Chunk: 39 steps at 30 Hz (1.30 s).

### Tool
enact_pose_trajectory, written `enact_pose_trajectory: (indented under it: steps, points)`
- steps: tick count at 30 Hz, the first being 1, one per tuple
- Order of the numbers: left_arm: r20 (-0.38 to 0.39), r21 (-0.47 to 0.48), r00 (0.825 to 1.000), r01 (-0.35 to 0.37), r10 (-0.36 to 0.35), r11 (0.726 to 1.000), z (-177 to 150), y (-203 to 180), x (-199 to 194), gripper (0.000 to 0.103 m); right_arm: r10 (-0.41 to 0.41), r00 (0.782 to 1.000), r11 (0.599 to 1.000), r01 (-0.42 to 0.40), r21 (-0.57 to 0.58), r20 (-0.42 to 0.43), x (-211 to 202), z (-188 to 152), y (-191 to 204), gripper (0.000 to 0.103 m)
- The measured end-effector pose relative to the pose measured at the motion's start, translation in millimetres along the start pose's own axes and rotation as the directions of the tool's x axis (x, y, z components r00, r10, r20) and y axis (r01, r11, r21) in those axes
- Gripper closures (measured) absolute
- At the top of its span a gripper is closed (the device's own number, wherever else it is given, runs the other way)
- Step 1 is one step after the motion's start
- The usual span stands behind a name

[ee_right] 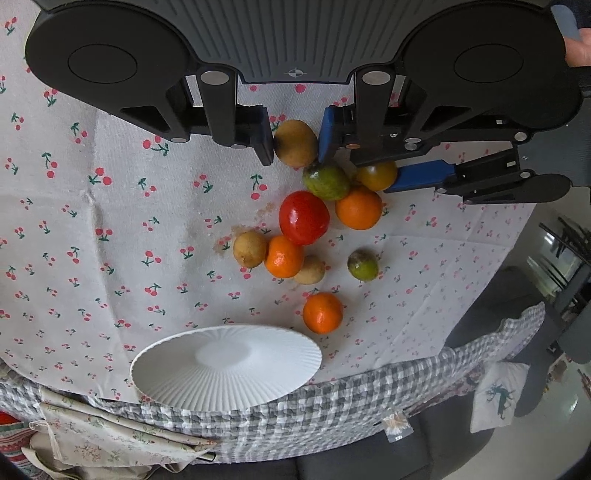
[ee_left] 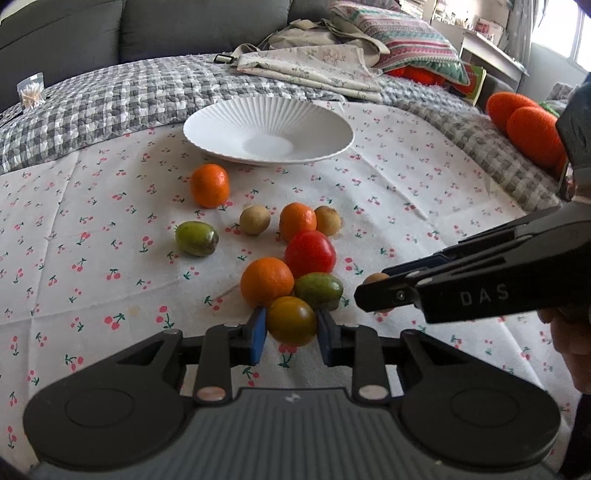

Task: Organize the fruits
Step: 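Carry both held fruits up and over the white bowl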

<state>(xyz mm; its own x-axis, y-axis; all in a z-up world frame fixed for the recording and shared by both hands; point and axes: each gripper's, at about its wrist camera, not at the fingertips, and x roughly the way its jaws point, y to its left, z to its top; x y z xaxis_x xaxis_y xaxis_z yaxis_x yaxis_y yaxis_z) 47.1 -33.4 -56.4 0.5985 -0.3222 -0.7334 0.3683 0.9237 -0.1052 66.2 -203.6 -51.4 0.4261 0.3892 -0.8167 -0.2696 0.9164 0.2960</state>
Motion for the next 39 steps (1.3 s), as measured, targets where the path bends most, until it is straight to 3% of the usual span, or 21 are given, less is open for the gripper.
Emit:
enact_pose_trajectory:
  steps: [19, 28, 39]
  points:
    - [0.101, -0.014, 0.995, -0.003, 0.004, 1.0, 24, 11, -26, 0.076, -0.036, 0.989, 0.993, 0.019, 0.118, 0.144, -36, 16, -29, 0.078]
    - [0.141, 0.026, 0.989, -0.035, 0.031, 0.999, 56, 13, -25, 0.076, -0.046, 0.981, 0.987, 0.016, 0.158, 0.189, -42, 32, -43, 0.078]
    - [0.153, 0.096, 0.986, -0.079, 0.063, 0.992, 103, 13, 11, 0.076, -0.067, 0.973, 0.979, 0.021, 0.203, 0.219, -33, 67, -69, 0.078]
